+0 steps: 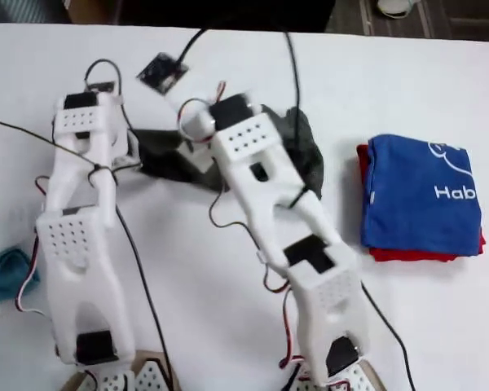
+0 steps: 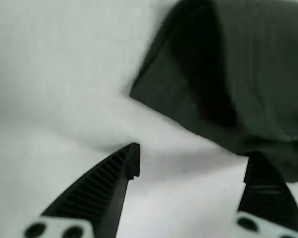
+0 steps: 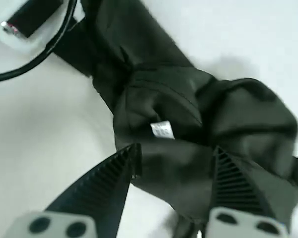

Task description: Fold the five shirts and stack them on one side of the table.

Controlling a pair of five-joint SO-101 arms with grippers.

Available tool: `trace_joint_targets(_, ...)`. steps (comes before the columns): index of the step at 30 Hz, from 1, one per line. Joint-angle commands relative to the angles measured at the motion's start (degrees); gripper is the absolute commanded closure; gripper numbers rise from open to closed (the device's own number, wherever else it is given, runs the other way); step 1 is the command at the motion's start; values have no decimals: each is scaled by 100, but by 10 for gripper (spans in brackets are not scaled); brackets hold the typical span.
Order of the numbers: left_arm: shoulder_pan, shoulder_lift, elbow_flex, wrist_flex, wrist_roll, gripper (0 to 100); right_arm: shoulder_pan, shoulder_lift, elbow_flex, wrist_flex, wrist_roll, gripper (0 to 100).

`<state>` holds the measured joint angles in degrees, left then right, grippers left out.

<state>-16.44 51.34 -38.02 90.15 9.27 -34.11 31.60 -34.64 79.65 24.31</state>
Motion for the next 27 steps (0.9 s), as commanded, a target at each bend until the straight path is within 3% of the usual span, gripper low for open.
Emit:
trace_joint_targets(1, -193, 185, -66, 0, 475, 646, -163, 303, -123, -242, 0, 769)
trace_joint_targets(12, -264, 255, -154, 0, 536, 646, -620, 1182, -132, -620, 0, 769)
trace_joint_targets(17, -264, 255, -154, 0, 536, 646, -119, 1358, -132, -866, 0, 772)
trace_joint_targets(23, -264, 264, -154, 0, 536, 646, 681, 1349, -141, -1103, -26, 989)
trace_joint_targets(27, -264, 264, -154, -9, 536, 646, 1068, 1191, -360, -963, -35, 979)
